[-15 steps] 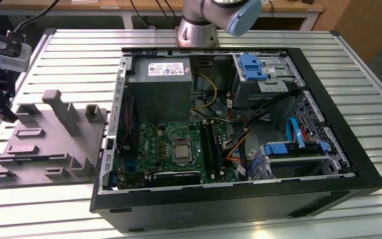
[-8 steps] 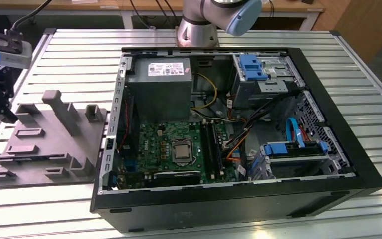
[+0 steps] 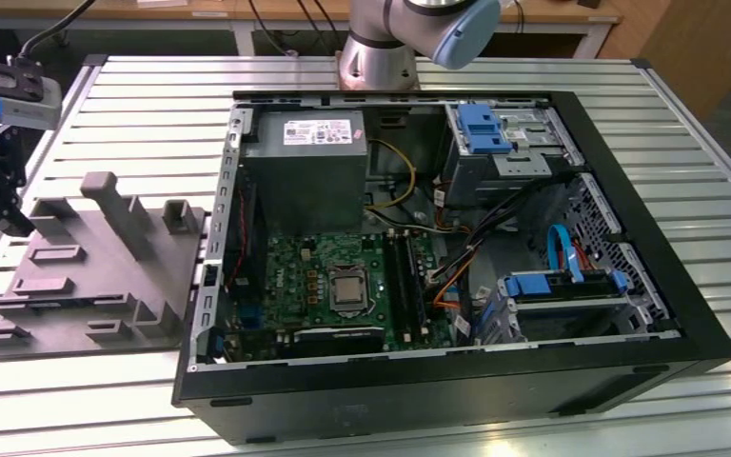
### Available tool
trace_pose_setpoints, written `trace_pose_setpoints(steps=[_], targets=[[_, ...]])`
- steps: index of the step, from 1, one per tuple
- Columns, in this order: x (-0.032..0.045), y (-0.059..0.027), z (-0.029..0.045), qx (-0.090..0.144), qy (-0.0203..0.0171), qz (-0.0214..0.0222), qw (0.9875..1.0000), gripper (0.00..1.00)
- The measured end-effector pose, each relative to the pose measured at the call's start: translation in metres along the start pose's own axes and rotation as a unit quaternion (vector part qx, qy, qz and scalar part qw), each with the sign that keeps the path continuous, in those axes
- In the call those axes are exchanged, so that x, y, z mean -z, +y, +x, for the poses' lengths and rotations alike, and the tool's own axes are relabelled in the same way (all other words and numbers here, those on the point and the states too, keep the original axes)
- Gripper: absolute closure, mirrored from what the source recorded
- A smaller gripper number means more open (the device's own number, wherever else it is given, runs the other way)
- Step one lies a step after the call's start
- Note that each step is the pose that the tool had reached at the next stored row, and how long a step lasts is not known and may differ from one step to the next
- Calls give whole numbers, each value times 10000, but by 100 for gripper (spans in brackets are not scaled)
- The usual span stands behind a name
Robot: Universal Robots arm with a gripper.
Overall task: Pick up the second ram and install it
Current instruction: 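Pick up the second ram and move it above second insertion slot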
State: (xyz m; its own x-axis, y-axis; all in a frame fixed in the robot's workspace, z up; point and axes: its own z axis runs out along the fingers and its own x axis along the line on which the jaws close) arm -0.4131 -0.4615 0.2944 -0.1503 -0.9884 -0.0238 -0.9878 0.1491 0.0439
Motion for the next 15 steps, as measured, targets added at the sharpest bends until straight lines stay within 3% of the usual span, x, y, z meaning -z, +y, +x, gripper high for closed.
trace_pose_setpoints(steps=[15], targets=[[-94,21,56,0,1,0,10000,90]])
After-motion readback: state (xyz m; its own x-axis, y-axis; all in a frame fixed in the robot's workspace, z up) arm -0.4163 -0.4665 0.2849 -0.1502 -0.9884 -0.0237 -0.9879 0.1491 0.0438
